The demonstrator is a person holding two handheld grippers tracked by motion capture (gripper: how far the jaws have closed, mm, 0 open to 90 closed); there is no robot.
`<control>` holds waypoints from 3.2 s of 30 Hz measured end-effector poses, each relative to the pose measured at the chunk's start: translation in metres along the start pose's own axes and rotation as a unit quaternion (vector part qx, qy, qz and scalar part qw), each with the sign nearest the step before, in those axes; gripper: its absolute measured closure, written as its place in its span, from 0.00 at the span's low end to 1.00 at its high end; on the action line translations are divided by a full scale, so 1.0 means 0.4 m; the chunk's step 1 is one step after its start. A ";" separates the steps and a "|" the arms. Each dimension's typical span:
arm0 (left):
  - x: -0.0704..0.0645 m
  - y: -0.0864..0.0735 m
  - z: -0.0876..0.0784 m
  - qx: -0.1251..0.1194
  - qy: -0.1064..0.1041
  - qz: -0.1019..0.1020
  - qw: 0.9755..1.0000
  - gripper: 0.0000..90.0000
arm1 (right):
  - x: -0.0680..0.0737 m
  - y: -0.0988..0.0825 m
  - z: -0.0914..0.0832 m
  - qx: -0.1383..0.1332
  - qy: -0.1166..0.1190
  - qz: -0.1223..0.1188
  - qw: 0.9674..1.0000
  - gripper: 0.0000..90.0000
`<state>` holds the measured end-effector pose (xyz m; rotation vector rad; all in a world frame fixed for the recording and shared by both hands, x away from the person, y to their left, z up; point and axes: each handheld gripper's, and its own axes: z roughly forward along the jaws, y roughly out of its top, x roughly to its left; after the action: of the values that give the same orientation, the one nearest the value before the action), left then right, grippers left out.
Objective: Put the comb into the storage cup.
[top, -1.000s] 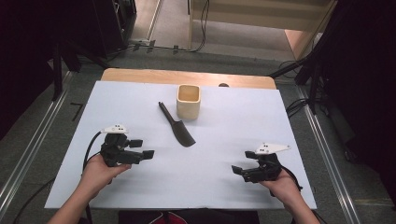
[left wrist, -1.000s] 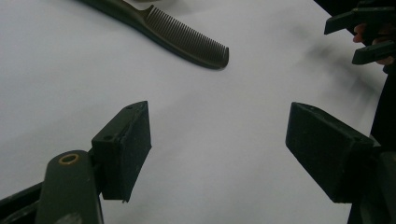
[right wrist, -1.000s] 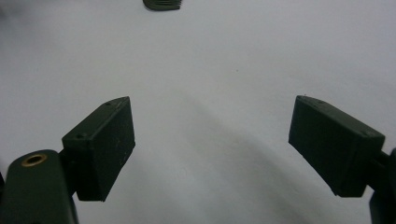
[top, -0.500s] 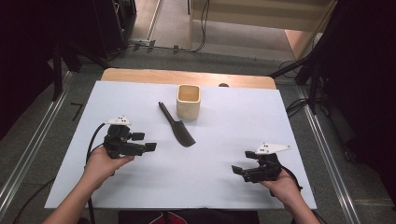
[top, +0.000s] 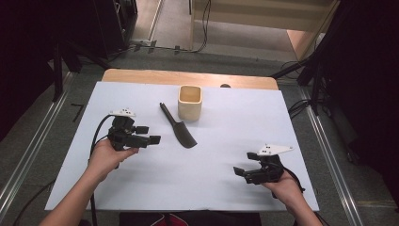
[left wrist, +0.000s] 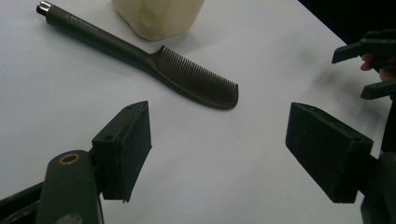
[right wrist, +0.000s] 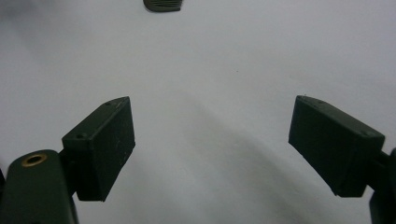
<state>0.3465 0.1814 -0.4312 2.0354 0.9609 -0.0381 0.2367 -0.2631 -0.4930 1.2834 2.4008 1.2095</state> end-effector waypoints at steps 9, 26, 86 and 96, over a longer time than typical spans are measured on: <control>0.011 0.030 0.009 -0.003 0.002 -0.001 1.000 0.27 | 0.000 0.000 -0.001 -0.003 0.002 0.001 1.000 0.14; 0.044 0.092 0.028 -0.008 0.009 -0.005 1.000 0.28 | 0.006 -0.005 -0.007 -0.008 0.000 0.001 1.000 0.14; 0.167 0.306 0.191 -0.002 0.039 -0.022 0.999 0.36 | 0.013 -0.006 -0.012 -0.016 0.006 -0.007 1.000 0.14; 0.188 0.283 0.228 0.009 0.048 -0.031 0.998 1.00 | 0.012 -0.007 -0.017 -0.018 0.006 -0.005 1.000 0.14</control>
<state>0.5001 0.1249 -0.4373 2.0387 1.0860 0.0177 0.2289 -0.2641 -0.4895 1.2569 2.3802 1.2547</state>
